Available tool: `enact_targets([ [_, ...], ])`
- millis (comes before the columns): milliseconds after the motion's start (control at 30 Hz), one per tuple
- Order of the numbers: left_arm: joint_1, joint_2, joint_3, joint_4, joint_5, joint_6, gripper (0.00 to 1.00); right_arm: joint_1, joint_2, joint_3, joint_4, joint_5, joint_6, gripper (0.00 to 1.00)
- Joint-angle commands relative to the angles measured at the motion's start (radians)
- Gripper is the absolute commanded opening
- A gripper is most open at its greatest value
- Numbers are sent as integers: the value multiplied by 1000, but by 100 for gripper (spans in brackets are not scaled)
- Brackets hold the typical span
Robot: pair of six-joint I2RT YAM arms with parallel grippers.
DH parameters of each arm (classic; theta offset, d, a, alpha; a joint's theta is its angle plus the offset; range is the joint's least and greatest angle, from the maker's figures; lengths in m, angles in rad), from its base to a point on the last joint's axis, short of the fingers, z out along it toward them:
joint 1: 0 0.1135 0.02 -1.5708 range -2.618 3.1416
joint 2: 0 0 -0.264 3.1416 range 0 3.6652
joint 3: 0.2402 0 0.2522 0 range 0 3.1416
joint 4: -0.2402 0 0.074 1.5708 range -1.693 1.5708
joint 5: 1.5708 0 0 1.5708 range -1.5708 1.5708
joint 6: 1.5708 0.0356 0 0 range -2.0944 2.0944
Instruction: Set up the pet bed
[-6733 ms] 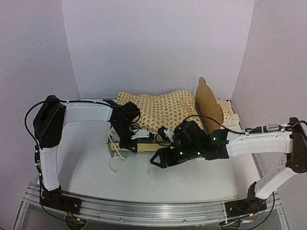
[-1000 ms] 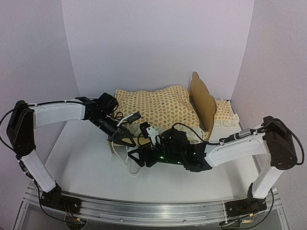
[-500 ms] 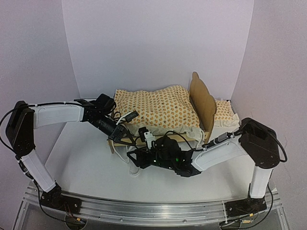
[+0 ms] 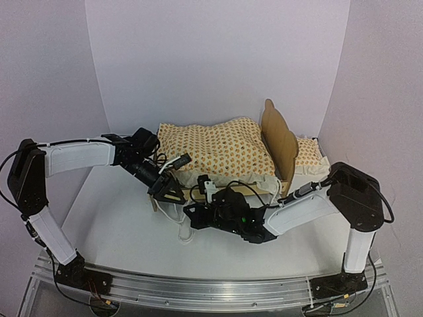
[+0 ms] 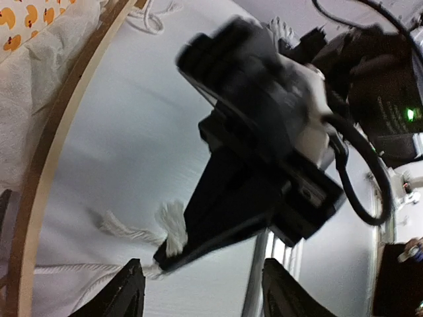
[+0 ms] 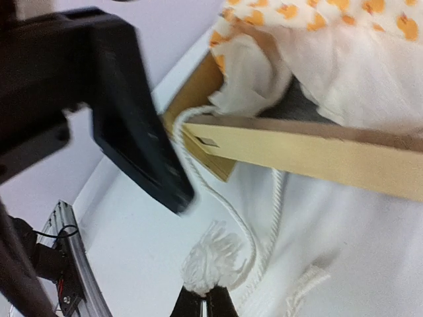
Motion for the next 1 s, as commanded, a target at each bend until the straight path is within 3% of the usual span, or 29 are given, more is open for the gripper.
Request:
enact_targets([
  [0,-3,-30,112,-177,-212,581,60,-13,-69,-21,-201,31,159,0],
  [133,-58,36,158,-194,-384,826,48,-32,-64,2,-313,-20,244,0],
  [300,-134,91,51,-94,-592,1068,42,-44,-63,29,-415,-39,288,0],
  [633,-138,212,32,65,-731,1185,35,-44,-93,40,-455,-69,279,0],
  [833,-138,199,57,95,-727,1166,30,-38,-86,65,-457,-130,220,0],
  [967,-144,170,-30,163,-769,1254,30,-32,-74,68,-459,-237,193,0],
])
